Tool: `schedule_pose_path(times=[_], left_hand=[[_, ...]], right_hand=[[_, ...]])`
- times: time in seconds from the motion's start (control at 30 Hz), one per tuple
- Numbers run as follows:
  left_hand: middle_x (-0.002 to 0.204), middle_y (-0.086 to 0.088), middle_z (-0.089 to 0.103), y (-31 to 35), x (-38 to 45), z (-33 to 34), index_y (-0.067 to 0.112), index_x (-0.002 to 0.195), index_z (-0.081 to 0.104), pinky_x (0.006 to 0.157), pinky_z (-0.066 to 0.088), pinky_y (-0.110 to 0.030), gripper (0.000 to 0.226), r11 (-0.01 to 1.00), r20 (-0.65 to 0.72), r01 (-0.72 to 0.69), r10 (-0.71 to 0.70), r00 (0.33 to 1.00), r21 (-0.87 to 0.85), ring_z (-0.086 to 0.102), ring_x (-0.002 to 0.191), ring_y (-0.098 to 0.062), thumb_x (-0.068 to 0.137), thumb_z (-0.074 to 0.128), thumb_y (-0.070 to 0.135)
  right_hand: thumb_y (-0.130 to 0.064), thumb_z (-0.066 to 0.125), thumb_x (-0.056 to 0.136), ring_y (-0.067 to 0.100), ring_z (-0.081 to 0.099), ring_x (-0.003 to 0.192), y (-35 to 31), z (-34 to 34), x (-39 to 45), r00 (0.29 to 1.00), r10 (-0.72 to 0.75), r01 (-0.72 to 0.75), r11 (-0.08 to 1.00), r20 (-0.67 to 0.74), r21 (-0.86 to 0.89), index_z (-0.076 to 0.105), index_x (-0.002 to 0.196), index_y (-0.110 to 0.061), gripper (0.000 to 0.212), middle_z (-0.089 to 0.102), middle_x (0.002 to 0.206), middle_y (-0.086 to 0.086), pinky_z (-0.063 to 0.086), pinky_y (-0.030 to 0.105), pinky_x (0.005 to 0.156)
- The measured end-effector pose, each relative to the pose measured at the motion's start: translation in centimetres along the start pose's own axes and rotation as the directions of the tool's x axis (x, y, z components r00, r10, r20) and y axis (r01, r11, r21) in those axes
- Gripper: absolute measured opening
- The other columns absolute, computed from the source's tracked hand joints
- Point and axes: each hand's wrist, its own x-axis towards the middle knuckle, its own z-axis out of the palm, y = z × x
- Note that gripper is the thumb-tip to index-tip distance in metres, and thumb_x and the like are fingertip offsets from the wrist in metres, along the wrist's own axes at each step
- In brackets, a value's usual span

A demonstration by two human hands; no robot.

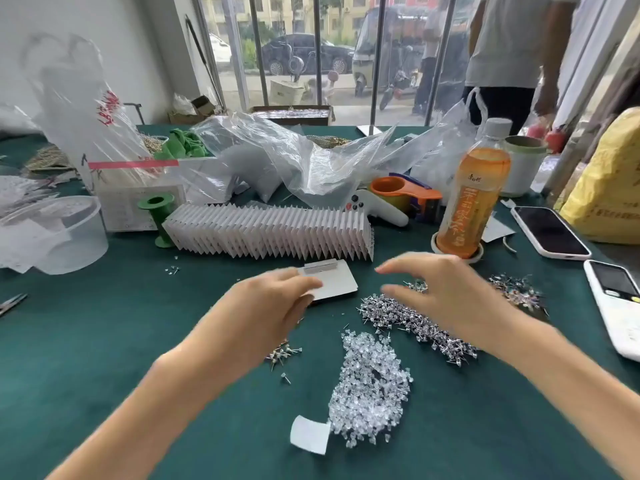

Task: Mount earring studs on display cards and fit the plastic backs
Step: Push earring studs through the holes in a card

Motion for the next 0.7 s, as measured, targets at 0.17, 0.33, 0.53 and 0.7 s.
schedule_pose_path(times=[0.17, 0.33, 0.53, 0.7], left_hand=[[0.133, 0.006, 0.053, -1.9, 4.0, 5.3, 0.019, 0.129, 0.051, 0.094, 0.044, -0.03, 0.039, 0.958, 0.086, 0.129, -0.155, 0.984, 0.258, 0.052, 0.119, -0.014, 0.096, 0.046, 0.04], [0.124, 0.006, 0.059, -3.6, 3.8, 7.1, 0.018, 0.112, 0.061, 0.088, 0.047, -0.031, 0.036, 0.948, 0.095, 0.124, -0.158, 0.983, 0.294, 0.056, 0.112, -0.015, 0.094, 0.047, 0.046], [0.109, 0.006, 0.066, -4.2, 4.0, 7.3, 0.017, 0.102, 0.066, 0.084, 0.048, -0.03, 0.031, 0.967, 0.045, 0.079, -0.093, 0.995, 0.242, 0.062, 0.101, -0.017, 0.099, 0.041, 0.035], [0.096, -0.006, 0.065, -3.3, 3.6, 6.7, 0.006, 0.096, 0.067, 0.067, 0.052, -0.037, 0.026, 0.983, -0.193, 0.083, -0.051, 0.98, 0.163, 0.064, 0.079, -0.028, 0.099, 0.048, 0.025]], right_hand=[[-0.037, 0.054, 0.096, 0.013, 0.044, 0.127, 0.9, 5.5, 6.2, 0.98, -0.087, 0.145, 0.928, 0.179, -0.344, 0.058, 0.129, -0.022, 0.037, 0.056, 0.135, -0.007, 0.033, 0.029, 0.103], [-0.043, 0.047, 0.097, 0.018, 0.041, 0.129, 2.3, 6.8, 7.2, 0.925, -0.154, 0.332, 0.775, 0.348, -0.538, 0.062, 0.118, -0.021, 0.034, 0.06, 0.13, -0.007, 0.033, 0.035, 0.103], [-0.039, 0.039, 0.101, 0.017, 0.039, 0.132, 3.3, 6.7, 7.5, 0.918, -0.178, 0.35, 0.784, 0.354, -0.512, 0.065, 0.112, -0.025, 0.032, 0.062, 0.127, -0.011, 0.029, 0.032, 0.103], [-0.039, 0.049, 0.098, 0.017, 0.046, 0.126, 2.6, 6.8, 6.6, 0.986, -0.152, 0.166, 0.941, 0.069, -0.294, 0.057, 0.127, -0.023, 0.035, 0.059, 0.132, -0.004, 0.032, 0.032, 0.102]])
